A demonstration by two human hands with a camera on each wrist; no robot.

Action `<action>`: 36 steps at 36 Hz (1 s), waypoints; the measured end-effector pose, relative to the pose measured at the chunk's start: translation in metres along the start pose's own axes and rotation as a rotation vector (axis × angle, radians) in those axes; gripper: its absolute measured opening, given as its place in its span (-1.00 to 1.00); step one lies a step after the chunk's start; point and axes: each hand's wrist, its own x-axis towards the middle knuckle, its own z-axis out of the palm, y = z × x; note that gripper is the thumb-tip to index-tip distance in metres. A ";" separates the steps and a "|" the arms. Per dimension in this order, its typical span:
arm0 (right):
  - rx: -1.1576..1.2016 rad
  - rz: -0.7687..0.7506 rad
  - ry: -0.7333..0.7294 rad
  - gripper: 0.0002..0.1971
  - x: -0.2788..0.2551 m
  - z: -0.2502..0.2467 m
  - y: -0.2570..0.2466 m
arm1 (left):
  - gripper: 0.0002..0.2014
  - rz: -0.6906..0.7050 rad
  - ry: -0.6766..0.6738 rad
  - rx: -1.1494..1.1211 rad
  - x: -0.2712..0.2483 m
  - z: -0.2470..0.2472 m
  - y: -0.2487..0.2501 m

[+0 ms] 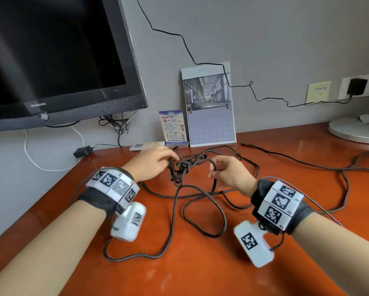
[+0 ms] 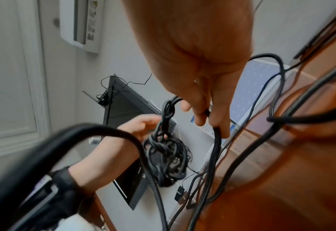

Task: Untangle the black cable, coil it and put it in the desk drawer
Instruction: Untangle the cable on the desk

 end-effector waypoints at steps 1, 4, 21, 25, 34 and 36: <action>0.000 -0.004 -0.006 -0.68 0.000 0.003 0.001 | -0.64 -0.033 0.064 -0.143 0.004 0.004 0.007; 0.008 -0.021 -0.027 -0.69 -0.002 0.013 0.001 | -0.73 -0.116 0.100 -0.279 0.016 0.015 0.030; 0.365 0.210 -0.193 -0.82 0.005 0.020 0.025 | -0.82 -0.291 -0.087 -0.031 0.017 0.046 0.049; 0.383 0.188 -0.103 -0.83 0.008 0.014 0.031 | -0.74 -0.227 -0.050 0.133 0.019 0.063 0.055; 0.365 0.171 0.049 -0.78 0.003 0.007 0.034 | -0.82 0.005 0.062 0.268 0.035 0.070 0.079; 0.381 0.166 0.050 -0.78 0.003 0.005 0.036 | -0.85 0.014 0.073 0.227 0.036 0.069 0.078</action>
